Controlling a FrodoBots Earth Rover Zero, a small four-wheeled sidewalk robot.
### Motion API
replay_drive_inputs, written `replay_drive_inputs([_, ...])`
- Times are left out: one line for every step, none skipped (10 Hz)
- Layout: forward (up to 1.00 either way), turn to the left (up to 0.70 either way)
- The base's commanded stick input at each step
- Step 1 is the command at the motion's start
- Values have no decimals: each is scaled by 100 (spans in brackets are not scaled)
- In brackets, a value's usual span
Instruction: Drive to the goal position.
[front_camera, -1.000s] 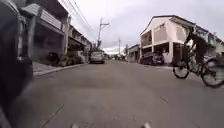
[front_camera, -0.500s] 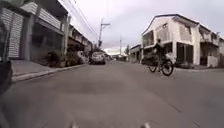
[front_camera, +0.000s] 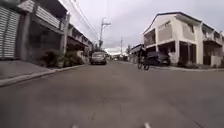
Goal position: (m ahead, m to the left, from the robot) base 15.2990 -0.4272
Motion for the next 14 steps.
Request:
replay_drive_inputs([70, 0])
replay_drive_inputs([70, 0])
replay_drive_inputs([70, 0])
replay_drive_inputs([70, 0])
replay_drive_inputs([70, 0])
replay_drive_inputs([70, 0])
replay_drive_inputs([70, 0])
replay_drive_inputs([70, 0])
replay_drive_inputs([70, 0])
replay_drive_inputs([70, 0])
replay_drive_inputs([70, 0])
replay_drive_inputs([70, 0])
replay_drive_inputs([70, 0])
replay_drive_inputs([70, 0])
